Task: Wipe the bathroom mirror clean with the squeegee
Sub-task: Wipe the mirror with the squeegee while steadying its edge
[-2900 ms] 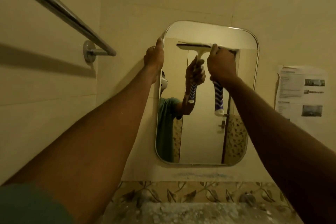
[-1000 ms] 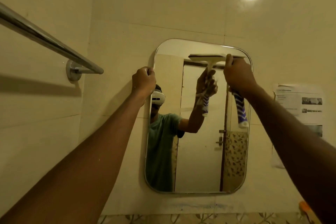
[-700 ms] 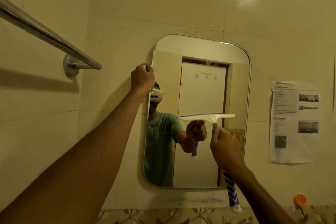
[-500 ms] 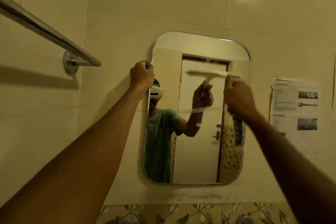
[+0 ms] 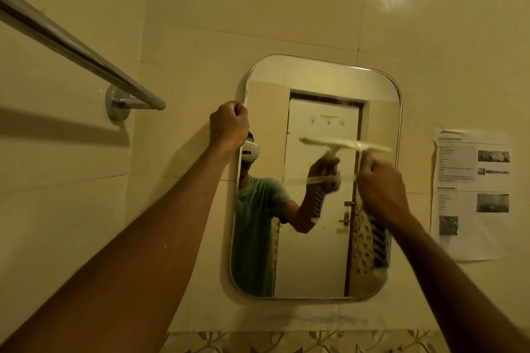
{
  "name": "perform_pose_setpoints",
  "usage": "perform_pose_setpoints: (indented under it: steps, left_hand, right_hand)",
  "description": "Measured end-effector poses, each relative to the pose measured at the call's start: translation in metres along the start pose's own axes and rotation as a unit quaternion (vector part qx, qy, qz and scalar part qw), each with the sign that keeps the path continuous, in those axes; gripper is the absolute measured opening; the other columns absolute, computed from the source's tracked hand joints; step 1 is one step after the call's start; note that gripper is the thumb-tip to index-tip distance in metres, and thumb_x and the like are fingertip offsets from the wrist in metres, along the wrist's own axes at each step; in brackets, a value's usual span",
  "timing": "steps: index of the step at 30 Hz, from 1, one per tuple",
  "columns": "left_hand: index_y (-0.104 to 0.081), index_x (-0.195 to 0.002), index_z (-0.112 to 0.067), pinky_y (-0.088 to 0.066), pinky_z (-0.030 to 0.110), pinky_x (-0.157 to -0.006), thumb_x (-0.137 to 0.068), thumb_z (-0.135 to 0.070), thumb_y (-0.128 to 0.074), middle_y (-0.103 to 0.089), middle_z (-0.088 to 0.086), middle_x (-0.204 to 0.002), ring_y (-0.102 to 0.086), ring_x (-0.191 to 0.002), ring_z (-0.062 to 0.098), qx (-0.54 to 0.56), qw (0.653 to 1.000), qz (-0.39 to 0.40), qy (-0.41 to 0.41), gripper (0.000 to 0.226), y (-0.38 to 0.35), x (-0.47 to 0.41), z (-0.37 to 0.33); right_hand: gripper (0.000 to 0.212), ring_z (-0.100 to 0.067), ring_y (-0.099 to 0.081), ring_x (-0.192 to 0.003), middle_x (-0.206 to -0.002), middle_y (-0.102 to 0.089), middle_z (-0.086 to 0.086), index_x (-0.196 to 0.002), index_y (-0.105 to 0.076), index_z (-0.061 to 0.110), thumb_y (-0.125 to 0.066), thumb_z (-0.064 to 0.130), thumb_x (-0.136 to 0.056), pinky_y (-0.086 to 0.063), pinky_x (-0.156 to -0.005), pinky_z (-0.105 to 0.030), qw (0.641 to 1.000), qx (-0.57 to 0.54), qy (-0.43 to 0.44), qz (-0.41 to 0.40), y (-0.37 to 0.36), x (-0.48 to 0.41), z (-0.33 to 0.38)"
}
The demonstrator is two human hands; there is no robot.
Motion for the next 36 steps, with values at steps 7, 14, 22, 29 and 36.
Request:
perform_pose_setpoints:
  steps: [7, 14, 22, 29, 36]
  left_hand:
    - [-0.062, -0.088, -0.008, -0.057, 0.039, -0.070, -0.099, -0.026, -0.040, -0.067, 0.013, -0.086, -0.067, -0.078, 0.027, 0.009, 1.000, 0.005, 0.013, 0.030, 0.000, -0.001, 0.004]
    - [-0.063, -0.089, -0.005, -0.057, 0.044, -0.075, -0.100, -0.029, -0.040, -0.069, 0.014, -0.085, -0.066, -0.077, 0.027, -0.009, 0.999, -0.029, 0.012, 0.035, -0.001, 0.011, 0.008]
    - [-0.063, -0.084, -0.005, -0.057, 0.043, -0.070, -0.099, -0.042, -0.040, -0.069, 0.014, -0.083, -0.066, -0.075, 0.027, -0.049, 0.998, -0.043, -0.012, 0.046, 0.001, 0.035, 0.021]
    - [-0.061, -0.078, -0.009, -0.057, 0.038, -0.066, -0.098, -0.045, -0.042, -0.069, 0.013, -0.082, -0.066, -0.075, 0.027, -0.066, 0.996, -0.054, -0.030, 0.045, 0.002, 0.050, 0.029]
    - [-0.058, -0.075, -0.012, -0.058, 0.042, -0.068, -0.097, -0.047, -0.042, -0.069, 0.013, -0.083, -0.066, -0.076, 0.028, -0.061, 0.997, -0.046, -0.011, 0.044, 0.005, 0.051, 0.027]
  right_hand:
    - [0.050, -0.002, -0.046, -0.032, -0.052, -0.050, 0.001, -0.065, -0.049, 0.018, -0.028, 0.038, -0.105, -0.029, -0.027, -0.008, 0.998, -0.020, 0.042, -0.044, 0.014, -0.091, 0.064]
    - [0.048, -0.004, -0.050, -0.043, -0.052, -0.051, 0.007, -0.065, -0.049, 0.027, -0.025, 0.043, -0.103, -0.035, -0.043, -0.022, 0.999, 0.037, 0.008, 0.013, -0.035, 0.070, -0.026]
    - [0.048, -0.017, -0.042, -0.044, -0.057, -0.048, -0.005, -0.073, -0.052, 0.011, -0.030, 0.038, -0.104, -0.040, -0.044, -0.029, 0.998, -0.056, -0.037, -0.002, 0.015, 0.006, -0.034]
    - [0.044, -0.022, -0.051, -0.046, -0.056, -0.054, -0.007, -0.069, -0.049, 0.020, -0.027, 0.037, -0.102, -0.044, -0.043, -0.031, 0.999, -0.022, -0.042, -0.017, -0.029, 0.097, -0.071]
    - [0.048, -0.020, -0.054, -0.048, -0.058, -0.058, -0.006, -0.071, -0.056, 0.016, -0.029, 0.039, -0.104, -0.044, -0.042, -0.029, 0.999, -0.031, -0.039, 0.018, -0.026, 0.090, -0.049]
Point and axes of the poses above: each hand's wrist, its own x-axis away from the middle knuckle, its own y-axis out of the back of the hand, z = x × y, the point moved 6 cm from there along -x, towards the middle knuckle
